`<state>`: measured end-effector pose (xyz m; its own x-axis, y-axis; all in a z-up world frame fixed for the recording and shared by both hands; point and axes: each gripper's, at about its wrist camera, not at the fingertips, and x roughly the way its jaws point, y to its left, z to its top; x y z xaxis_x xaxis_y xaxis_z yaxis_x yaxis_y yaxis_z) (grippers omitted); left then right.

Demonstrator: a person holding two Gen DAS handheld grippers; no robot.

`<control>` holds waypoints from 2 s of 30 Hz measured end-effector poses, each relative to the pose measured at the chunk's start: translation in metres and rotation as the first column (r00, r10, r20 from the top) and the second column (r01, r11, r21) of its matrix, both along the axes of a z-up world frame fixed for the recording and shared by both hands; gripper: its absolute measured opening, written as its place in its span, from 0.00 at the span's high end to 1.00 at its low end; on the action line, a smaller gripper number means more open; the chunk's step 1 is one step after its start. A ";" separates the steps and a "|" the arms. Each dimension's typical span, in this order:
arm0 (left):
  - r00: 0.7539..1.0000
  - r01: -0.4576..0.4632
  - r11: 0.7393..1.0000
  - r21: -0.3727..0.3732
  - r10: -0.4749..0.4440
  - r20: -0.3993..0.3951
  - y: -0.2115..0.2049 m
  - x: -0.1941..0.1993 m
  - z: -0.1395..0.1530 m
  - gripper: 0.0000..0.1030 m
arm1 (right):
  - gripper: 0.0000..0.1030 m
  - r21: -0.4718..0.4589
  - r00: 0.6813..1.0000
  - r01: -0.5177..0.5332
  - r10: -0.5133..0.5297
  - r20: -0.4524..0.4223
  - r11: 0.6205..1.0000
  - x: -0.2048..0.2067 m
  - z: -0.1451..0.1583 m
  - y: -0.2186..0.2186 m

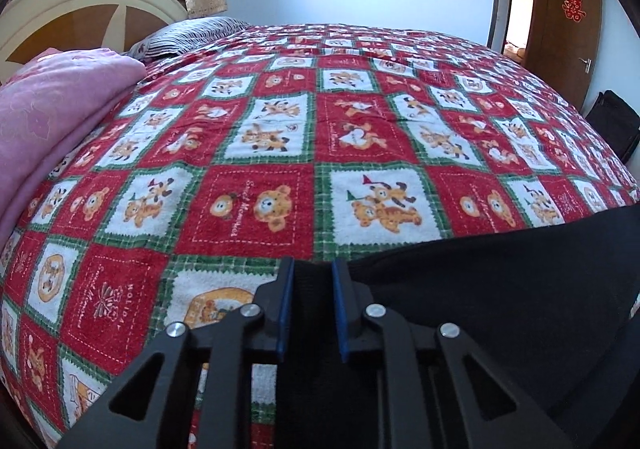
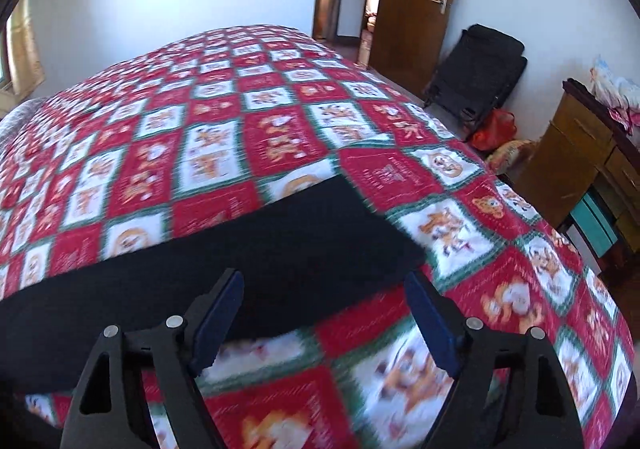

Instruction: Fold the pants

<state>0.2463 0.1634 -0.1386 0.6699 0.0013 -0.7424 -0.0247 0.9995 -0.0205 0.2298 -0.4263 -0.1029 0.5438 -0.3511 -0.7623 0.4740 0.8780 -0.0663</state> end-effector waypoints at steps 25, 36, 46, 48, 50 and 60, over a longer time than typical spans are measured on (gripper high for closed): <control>0.995 0.096 0.995 0.007 -0.096 -0.009 0.005 0.015 0.006 0.86 | 0.91 0.067 0.985 -0.077 0.087 -0.152 0.995 0.084 -0.032 -0.052; 0.992 0.112 0.993 -0.026 -0.110 0.065 0.008 0.003 0.027 0.87 | 0.95 -0.001 0.994 -0.081 0.081 -0.071 0.997 0.062 0.001 -0.044; 0.987 0.120 0.991 -0.051 -0.114 0.113 0.012 -0.012 0.035 0.88 | 0.95 -0.072 0.994 -0.105 0.104 -0.017 0.992 0.029 0.018 -0.034; 0.986 0.122 0.991 -0.052 -0.115 0.121 0.012 -0.015 0.037 0.88 | 0.95 -0.079 0.994 -0.106 0.106 -0.004 0.991 0.020 0.021 -0.033; 0.985 0.121 0.991 -0.061 -0.112 0.130 0.013 -0.018 0.038 0.88 | 0.95 -0.081 0.994 -0.104 0.105 0.011 0.991 0.011 0.025 -0.033; 0.974 0.135 0.986 -0.101 -0.114 0.194 0.018 -0.041 0.048 0.88 | 0.95 -0.091 0.994 -0.088 0.094 0.061 0.992 -0.031 0.033 -0.029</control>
<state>0.2049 0.1818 -0.0907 0.7863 -0.1672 -0.5948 0.1145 0.9855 -0.1256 0.1989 -0.4550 -0.0696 0.6242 -0.3615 -0.6926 0.3980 0.9100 -0.1163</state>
